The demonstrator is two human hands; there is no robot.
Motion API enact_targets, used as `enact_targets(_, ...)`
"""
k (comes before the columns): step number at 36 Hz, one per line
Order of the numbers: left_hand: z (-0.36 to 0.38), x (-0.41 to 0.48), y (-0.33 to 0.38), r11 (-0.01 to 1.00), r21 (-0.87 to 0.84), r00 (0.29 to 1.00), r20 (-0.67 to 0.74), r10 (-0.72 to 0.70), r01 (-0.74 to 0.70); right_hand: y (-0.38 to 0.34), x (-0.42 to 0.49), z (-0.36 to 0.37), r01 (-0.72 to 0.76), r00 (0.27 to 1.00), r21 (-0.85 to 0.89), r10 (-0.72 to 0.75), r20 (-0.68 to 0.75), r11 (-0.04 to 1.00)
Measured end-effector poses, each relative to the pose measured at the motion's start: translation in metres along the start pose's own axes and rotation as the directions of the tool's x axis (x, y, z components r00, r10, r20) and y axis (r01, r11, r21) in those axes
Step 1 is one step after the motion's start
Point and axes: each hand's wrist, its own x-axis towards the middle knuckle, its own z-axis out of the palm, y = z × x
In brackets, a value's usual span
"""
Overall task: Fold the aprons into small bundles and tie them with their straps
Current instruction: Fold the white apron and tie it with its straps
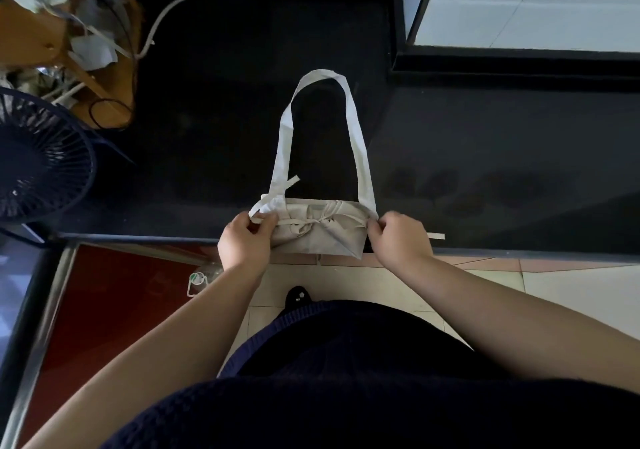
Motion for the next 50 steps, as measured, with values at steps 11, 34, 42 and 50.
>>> enact_targets(11,-0.005,0.008,0.001,0.996,-0.084,0.999,0.041,0.009,-0.005,-0.014,0.002,0.004,0.192,0.977,0.192,-0.206,0.053,0.962)
enact_targets(34,-0.022,0.021,0.005,0.953,-0.249,0.979,0.146,-0.139,0.173,0.004,0.02,0.033,0.461,0.888,-0.047,-0.46,0.024,0.886)
enact_targets(42,-0.015,0.042,0.022,0.83,-0.48,0.957,0.089,-0.276,0.284,-0.015,0.035,0.011,0.419,0.907,-0.089,-0.421,0.003,0.903)
enact_targets(50,-0.025,0.052,0.008,0.97,-0.149,0.982,0.011,-0.19,0.19,-0.023,0.017,0.001,0.543,0.834,-0.486,-0.508,0.215,0.685)
